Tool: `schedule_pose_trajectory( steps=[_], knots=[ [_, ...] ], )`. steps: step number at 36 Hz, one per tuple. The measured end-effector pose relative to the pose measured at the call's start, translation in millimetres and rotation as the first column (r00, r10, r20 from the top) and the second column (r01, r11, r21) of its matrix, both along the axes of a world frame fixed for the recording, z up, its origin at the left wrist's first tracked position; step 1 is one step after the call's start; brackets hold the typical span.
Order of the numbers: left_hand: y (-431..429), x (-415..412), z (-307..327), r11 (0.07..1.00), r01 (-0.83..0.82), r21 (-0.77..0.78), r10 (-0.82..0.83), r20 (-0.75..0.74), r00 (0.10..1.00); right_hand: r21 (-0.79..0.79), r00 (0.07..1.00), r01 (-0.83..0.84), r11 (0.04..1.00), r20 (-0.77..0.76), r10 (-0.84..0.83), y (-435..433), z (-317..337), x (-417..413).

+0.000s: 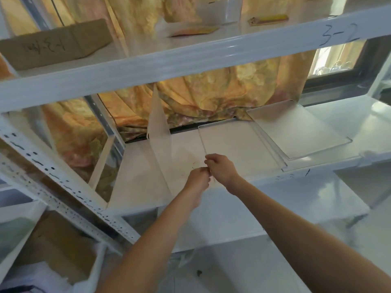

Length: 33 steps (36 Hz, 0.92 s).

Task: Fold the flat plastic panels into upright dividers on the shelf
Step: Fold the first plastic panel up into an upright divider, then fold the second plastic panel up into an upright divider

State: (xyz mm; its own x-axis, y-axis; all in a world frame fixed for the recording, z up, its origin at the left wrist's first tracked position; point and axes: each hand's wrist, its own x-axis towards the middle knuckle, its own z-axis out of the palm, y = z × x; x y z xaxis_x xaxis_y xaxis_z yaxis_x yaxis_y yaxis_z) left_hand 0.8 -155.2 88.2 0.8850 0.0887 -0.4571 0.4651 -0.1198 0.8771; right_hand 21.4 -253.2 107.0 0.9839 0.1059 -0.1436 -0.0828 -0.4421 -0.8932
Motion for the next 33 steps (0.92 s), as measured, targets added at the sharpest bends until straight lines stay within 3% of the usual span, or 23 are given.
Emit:
schedule_pose_trajectory(
  steps=[7, 13, 19, 29, 33],
  knots=[
    [-22.1, 6.0, -28.1, 0.929, -0.017, 0.369, -0.017, 0.088, 0.996, -0.077, 0.998, -0.018, 0.997, -0.066, 0.013, -51.2, -47.5, 28.2],
    [-6.2, 4.2, -68.6, 0.823, 0.095, 0.56, -0.113, -0.003, 0.994, -0.268, 0.993, -0.094, 0.959, -0.092, 0.072, -74.9, -85.1, 51.9],
    [9.6, 9.8, -111.8, 0.609, 0.139, 0.781, -0.161, -0.05, 0.986, -0.444, 0.984, -0.175, 0.879, -0.048, 0.172, -79.4, -110.7, 66.1],
    [20.5, 5.5, -130.6, 0.725, -0.032, 0.688, -0.082, 0.132, 0.988, -0.691, 0.95, -0.147, 0.708, 0.101, 0.296, -74.8, -141.1, 65.4],
    [28.6, 14.9, -139.8, 0.727, -0.017, 0.686, -0.155, 0.187, 0.97, -0.721, 0.957, -0.159, 0.674, 0.056, 0.286, -78.5, -137.7, 79.3]
  ],
)
